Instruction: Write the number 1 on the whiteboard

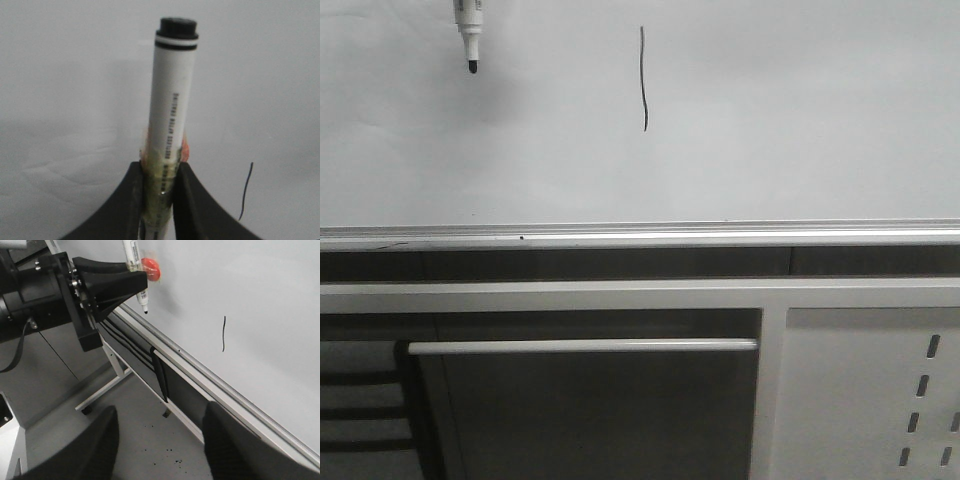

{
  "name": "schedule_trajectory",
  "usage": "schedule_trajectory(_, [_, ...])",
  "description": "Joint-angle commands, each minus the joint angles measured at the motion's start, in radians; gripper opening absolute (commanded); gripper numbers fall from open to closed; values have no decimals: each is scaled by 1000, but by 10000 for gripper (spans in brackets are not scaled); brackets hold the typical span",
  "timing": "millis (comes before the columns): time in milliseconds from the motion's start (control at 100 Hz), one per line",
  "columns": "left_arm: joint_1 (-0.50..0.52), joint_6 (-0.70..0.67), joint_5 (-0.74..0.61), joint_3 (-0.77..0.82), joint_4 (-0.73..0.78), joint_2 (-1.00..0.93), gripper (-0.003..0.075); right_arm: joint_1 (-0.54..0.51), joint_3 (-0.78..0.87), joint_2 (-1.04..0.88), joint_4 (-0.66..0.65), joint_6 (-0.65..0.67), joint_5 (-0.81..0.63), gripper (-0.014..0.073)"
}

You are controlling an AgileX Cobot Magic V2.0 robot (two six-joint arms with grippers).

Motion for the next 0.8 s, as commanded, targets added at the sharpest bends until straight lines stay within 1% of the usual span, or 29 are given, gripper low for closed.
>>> schedule_trajectory(0, [22,-47,-61,-28,70,-6,-20,-7,-31,-11,35,-2,-56,346])
schedule_trajectory(150, [44,-74,-62,-28,126,9,-20,-7,-31,-11,35,-2,-56,345])
schedule_trajectory(340, [54,-74,-74,-28,131,29,-20,-7,-31,-11,35,-2,-64,346])
schedule_trajectory(500, [56,-74,-121,-28,131,47,-20,-7,-31,-11,35,-2,-66,345])
schedule_trajectory(790, [65,-98,-131,-28,131,63,-20,-7,-31,-11,35,-2,-66,345])
